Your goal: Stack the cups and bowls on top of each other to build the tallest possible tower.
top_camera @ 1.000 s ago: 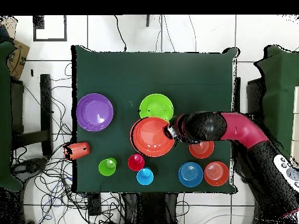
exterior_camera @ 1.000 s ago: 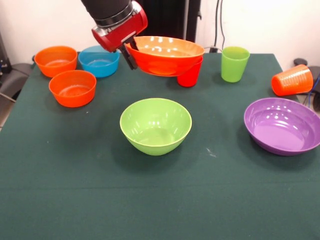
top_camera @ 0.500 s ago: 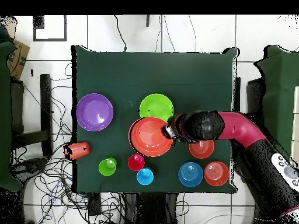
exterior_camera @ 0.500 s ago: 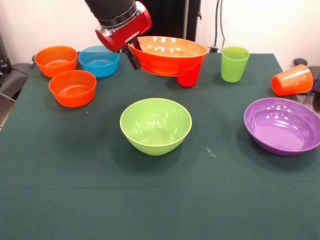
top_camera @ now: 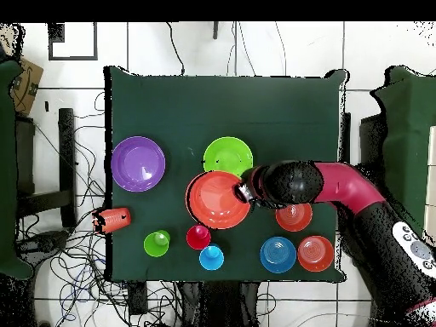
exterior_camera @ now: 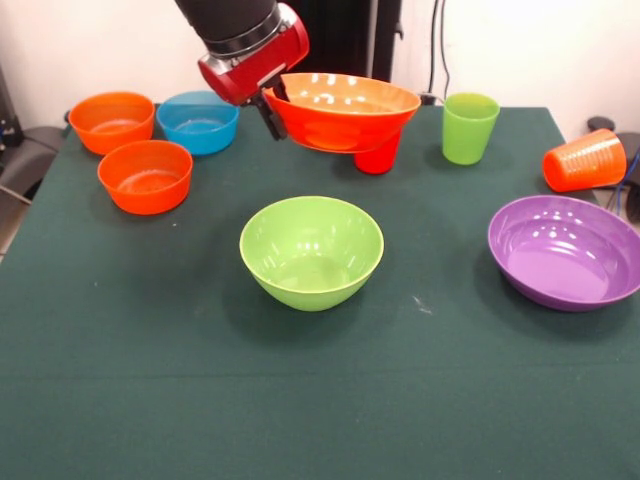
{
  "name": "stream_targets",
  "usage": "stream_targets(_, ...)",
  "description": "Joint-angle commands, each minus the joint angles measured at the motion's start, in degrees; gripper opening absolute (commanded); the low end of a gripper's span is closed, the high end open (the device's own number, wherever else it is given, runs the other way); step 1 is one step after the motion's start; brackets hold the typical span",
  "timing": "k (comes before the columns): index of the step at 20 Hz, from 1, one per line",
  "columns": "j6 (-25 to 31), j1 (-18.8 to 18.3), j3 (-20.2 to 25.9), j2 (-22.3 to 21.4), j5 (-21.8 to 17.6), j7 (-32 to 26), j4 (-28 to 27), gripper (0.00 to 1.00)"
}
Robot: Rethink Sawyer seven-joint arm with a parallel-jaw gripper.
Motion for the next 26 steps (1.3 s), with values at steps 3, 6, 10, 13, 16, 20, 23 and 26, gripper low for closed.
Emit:
stream_targets(3,-6.39,3.42,-1.37,4.14,-3.59,0.08,0.27,0.0)
stream_targets(6,-6.56,3.69,-1.46,3.93,-3.23,0.39,0.34,0.0)
stream_targets(10,-7.0,4.01,-1.66,3.9,-2.93,0.58,0.38,0.0)
stream_targets(13,-6.84,3.49,-1.7,4.08,-2.93,-0.44,0.34,0.0)
stream_targets(16,-5.65,3.09,-1.33,3.96,-2.44,-1.52,0.04,0.0)
stream_targets(20,-5.88,3.44,-1.59,4.02,-2.76,-1.27,0.09,0.0)
stream_targets(23,-6.26,3.17,-1.65,4.46,-3.04,-1.63,-0.06,0.0)
stream_targets(26,-5.66,3.03,-1.48,4.22,-2.78,-1.83,-0.08,0.0)
